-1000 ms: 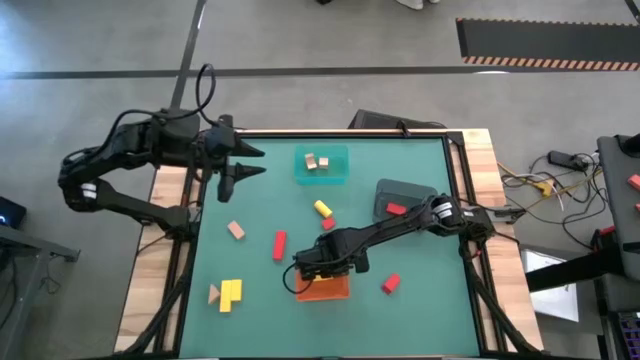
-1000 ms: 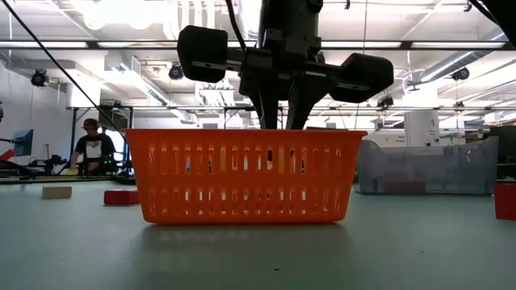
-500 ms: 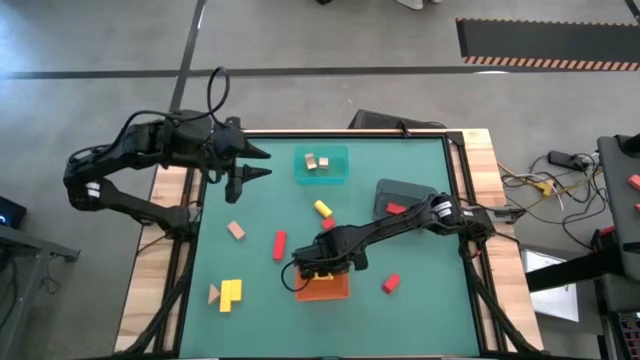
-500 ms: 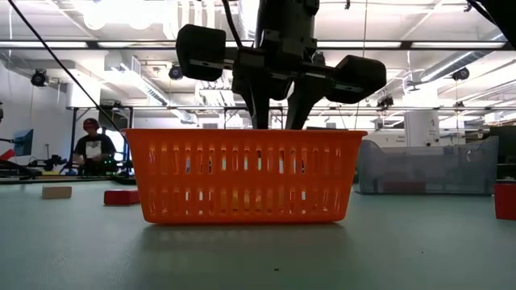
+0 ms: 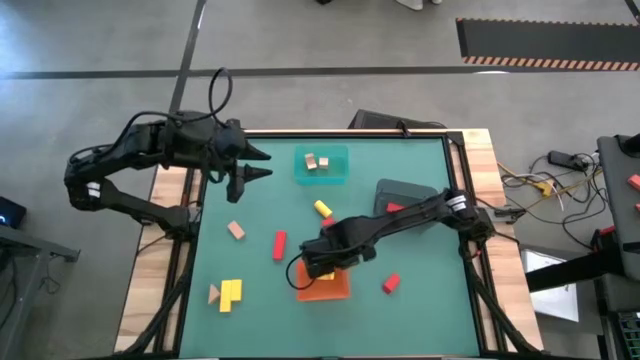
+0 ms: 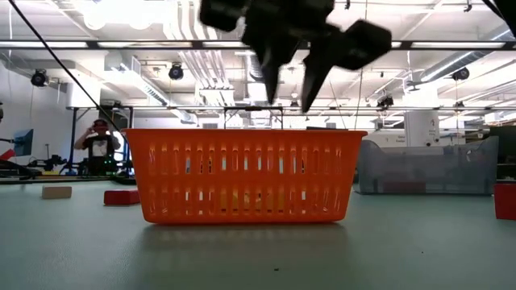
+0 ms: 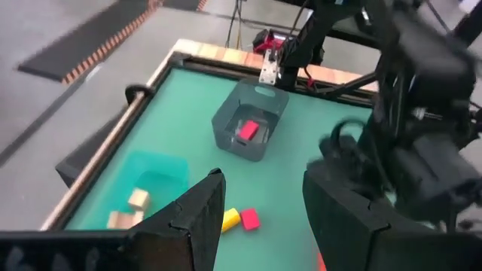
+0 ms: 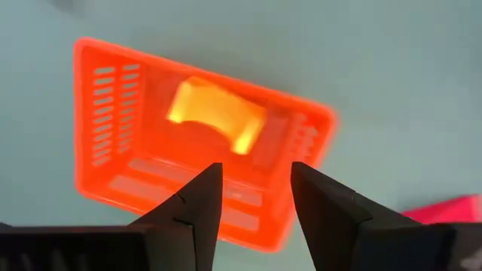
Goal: Sort & place blocks by color
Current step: Put the brown block into the green bin
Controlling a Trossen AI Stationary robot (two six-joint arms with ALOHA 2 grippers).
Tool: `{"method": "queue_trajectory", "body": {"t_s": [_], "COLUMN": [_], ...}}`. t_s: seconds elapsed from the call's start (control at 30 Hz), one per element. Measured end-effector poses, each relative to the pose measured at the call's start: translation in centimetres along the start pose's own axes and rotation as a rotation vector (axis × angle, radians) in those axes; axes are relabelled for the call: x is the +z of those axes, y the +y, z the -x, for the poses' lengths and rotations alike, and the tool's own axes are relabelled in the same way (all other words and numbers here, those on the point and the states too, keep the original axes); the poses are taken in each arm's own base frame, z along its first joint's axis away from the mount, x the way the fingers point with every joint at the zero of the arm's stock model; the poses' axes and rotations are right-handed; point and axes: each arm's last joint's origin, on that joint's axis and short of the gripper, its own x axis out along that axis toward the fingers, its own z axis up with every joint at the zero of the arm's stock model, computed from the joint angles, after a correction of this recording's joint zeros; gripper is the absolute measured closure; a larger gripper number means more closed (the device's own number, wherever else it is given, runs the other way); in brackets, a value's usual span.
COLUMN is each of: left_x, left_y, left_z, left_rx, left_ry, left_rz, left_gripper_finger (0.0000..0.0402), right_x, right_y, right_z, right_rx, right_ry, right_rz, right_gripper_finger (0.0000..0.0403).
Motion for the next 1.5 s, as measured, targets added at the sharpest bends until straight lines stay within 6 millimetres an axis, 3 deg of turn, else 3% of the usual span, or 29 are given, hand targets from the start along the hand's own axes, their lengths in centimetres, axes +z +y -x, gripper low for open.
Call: {"method": "queue_trajectory", "body": {"t_s": [0.23, 0.47, 0.83, 1.2, 1.5], "left_x": [-2.2, -6.0, -13.0, -21.0, -24.8], "left_y": [0.2, 0.6, 1.2, 2.1, 2.7], "left_z": [-2.4, -6.5, -11.6, -13.2, -12.7], "left_rx": [0.025, 0.115, 0.309, 0.581, 0.778], "left_ry": [0.106, 0.280, 0.566, 0.826, 0.858], "left_rz": [0.213, 0.503, 0.862, 1.081, 1.227], "left_gripper_finger": [0.0237, 0.0237, 0.0237, 0.0237, 0.0237], "right_x": [1.0, 2.0, 1.7, 0.9, 0.8], "right_y": [-3.1, -6.5, -12.8, -16.9, -17.8], "right_z": [4.2, 7.0, 10.3, 12.2, 12.7], "right_rx": [-0.124, -0.140, 0.014, 0.176, 0.139], "right_ry": [-0.126, -0.198, -0.359, -0.509, -0.571], "right_rz": [0.202, 0.322, 0.373, 0.392, 0.517], "right_gripper_finger": [0.0271, 0.0273, 0.0275, 0.0275, 0.0275]}}
